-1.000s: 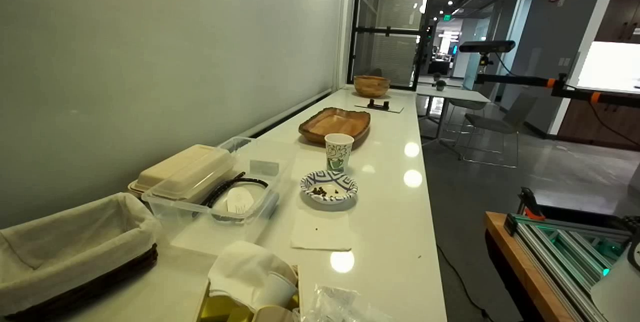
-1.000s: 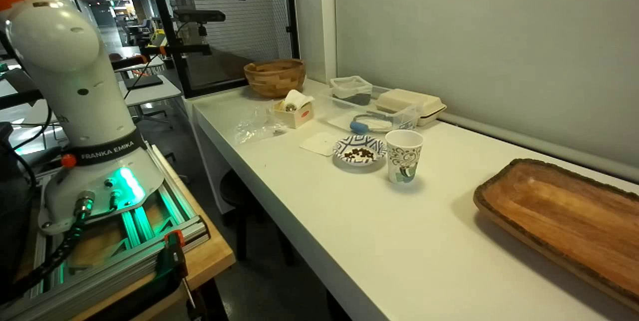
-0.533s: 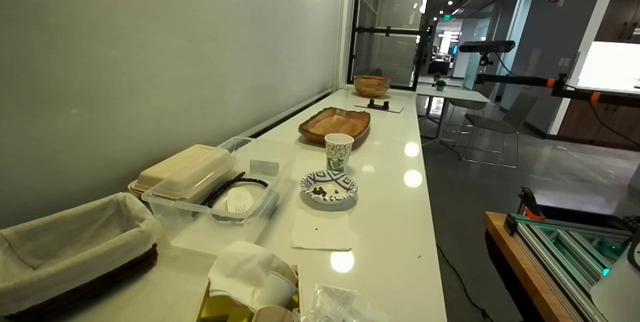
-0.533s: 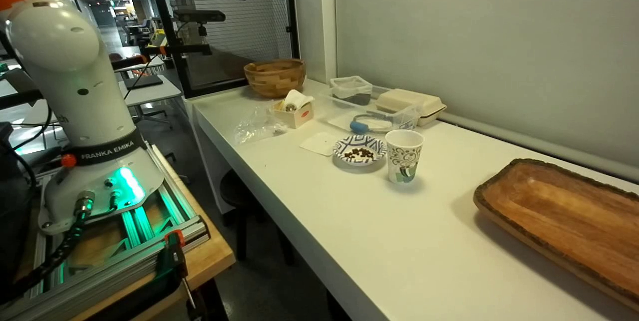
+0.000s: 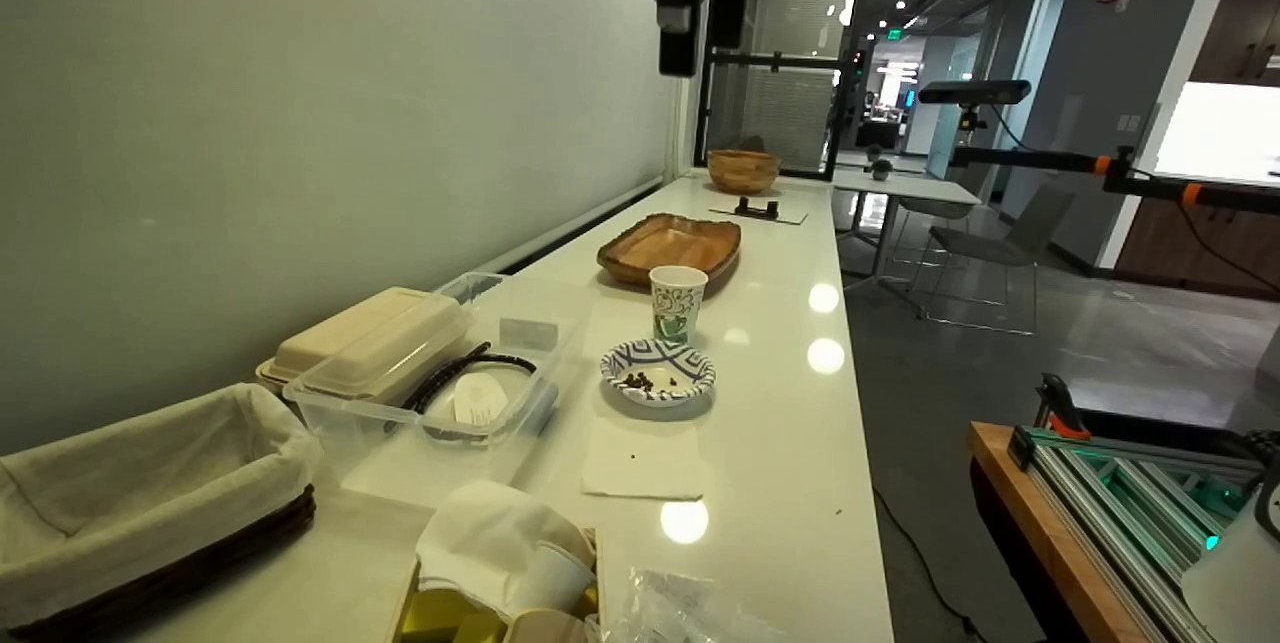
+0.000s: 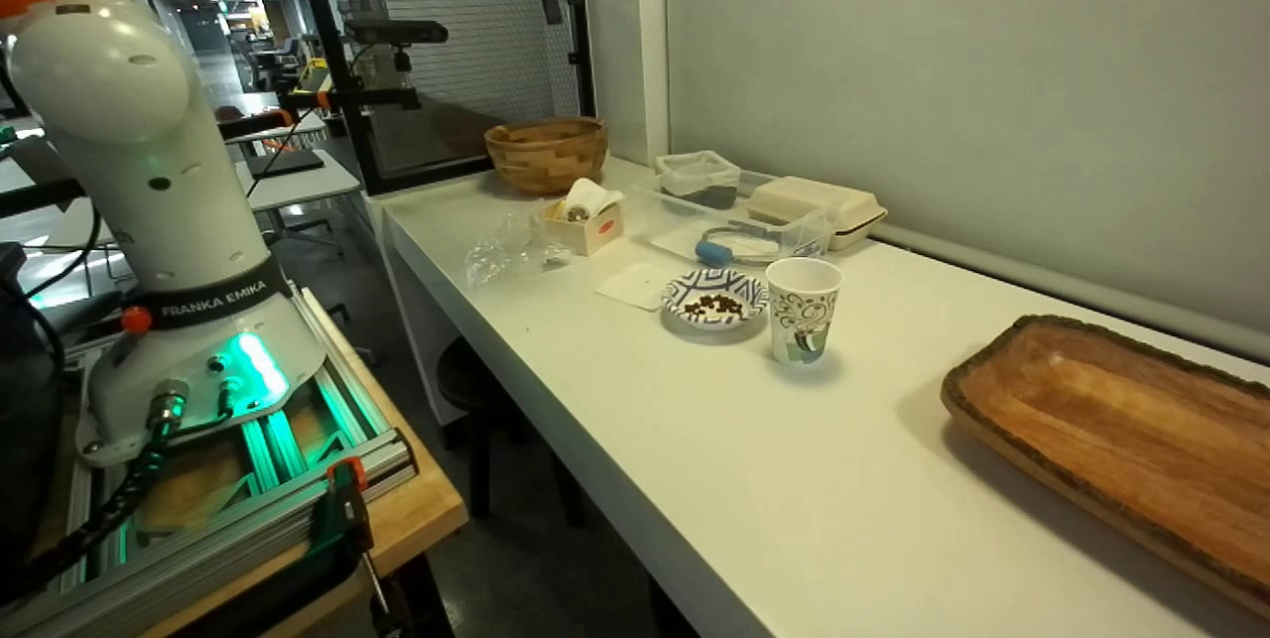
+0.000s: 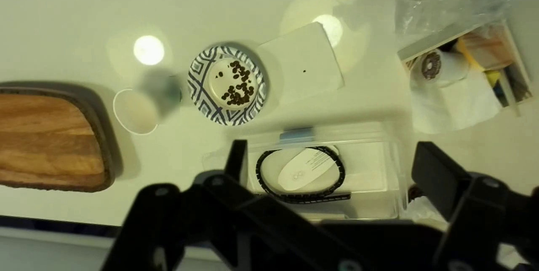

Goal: Pour the contents in the bowl into the coffee cup.

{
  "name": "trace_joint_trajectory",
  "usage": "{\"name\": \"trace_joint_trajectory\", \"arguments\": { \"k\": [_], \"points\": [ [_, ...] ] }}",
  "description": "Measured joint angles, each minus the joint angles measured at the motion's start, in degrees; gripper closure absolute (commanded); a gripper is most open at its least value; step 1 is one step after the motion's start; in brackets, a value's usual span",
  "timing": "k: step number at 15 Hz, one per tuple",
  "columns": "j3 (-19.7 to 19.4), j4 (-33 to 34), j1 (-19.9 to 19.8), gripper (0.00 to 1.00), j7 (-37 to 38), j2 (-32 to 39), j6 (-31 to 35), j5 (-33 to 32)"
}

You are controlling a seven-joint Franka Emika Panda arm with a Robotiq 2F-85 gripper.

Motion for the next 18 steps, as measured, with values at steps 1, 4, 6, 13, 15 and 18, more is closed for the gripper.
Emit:
{"name": "trace_joint_trajectory", "arguments": {
  "k": [1, 4, 6, 13, 15, 18],
  "points": [
    [-1.2, -1.4, -0.2, 0.00, -1.4, 0.7, 3.2, -0.5],
    [-5.1, -6.5, -1.3, 0.00, -5.0, 3.1, 15.8, -0.6],
    [-7.6, -9.9, -2.4, 0.00, -5.6, 5.2, 25.0, -0.1],
    [-14.2, -15.2, -4.6, 0.00, -14.0, 17.3, 39.2, 17.0],
    [-14.4, -14.9, -4.6, 0.00, -15.0, 19.0, 39.2, 18.9],
    [-14.4, -14.6, -4.6, 0.00, -15.0, 19.2, 39.2, 19.2]
  ]
}}
